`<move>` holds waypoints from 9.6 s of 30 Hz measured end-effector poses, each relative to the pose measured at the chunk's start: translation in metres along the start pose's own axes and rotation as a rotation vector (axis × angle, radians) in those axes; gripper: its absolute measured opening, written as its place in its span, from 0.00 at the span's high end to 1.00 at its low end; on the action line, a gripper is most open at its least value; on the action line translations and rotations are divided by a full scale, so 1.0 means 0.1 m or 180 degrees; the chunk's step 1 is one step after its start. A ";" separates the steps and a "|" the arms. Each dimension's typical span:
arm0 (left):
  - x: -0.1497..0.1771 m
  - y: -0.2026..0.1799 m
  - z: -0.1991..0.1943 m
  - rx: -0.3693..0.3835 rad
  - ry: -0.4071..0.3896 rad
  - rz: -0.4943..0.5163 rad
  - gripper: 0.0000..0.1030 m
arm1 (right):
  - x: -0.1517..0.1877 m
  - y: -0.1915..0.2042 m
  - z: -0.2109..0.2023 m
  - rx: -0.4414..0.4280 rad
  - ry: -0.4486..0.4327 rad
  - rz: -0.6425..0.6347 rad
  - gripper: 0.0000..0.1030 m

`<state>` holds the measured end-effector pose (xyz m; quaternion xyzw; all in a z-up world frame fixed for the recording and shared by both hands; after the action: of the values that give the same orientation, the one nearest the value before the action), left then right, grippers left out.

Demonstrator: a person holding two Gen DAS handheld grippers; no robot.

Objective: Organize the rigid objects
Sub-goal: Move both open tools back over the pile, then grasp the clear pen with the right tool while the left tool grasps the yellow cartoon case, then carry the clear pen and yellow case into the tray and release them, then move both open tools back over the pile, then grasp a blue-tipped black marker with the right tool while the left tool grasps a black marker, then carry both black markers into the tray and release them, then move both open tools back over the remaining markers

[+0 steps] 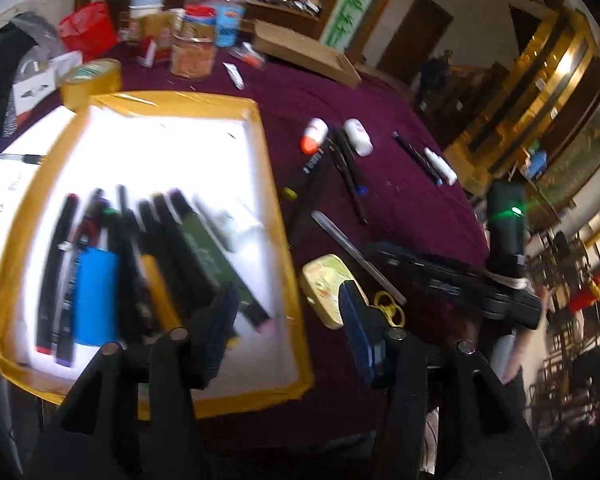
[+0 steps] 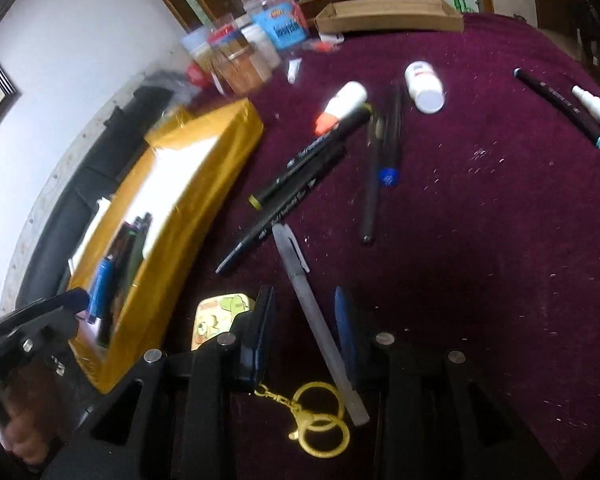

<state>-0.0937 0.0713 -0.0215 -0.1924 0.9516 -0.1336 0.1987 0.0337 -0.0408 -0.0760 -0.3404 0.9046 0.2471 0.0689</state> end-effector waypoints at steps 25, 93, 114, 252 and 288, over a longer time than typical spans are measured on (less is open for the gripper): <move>-0.32 -0.55 1.00 -0.0762 0.0976 -0.0013 0.51 | 0.26 -0.64 -0.73 0.0193 -0.0872 0.0428 0.93; -0.33 1.80 -0.19 -0.0630 -0.0088 -0.0844 0.56 | -0.12 1.89 0.63 0.0192 0.0109 -0.0739 0.93; -0.19 1.37 -0.44 -0.0987 -0.0354 -0.0695 0.44 | -0.09 1.71 -0.06 -0.0386 -0.0389 -0.0796 0.70; -0.08 0.79 -0.09 -0.0571 -0.0217 -0.0644 0.46 | 0.06 1.49 0.06 -0.0408 -0.0139 -0.0938 0.66; -1.07 -0.37 0.51 -0.0762 0.0163 0.0345 0.47 | -1.08 -0.92 0.06 0.0327 0.0029 0.0661 0.86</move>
<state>0.0305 0.0739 -0.0197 -0.1597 0.9745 -0.0130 0.1569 0.1747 -0.0341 -0.0867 -0.2420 0.9467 0.2048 0.0562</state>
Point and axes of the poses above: each gripper's, at about its wrist camera, not at the fingertips, and z roughly the way its jaws point, y to its left, x to its underside, the point moved 7 cm from there along z, roughly the way its jaws point, and after that the axes turned 14 degrees about y, right-handed, at the moved point
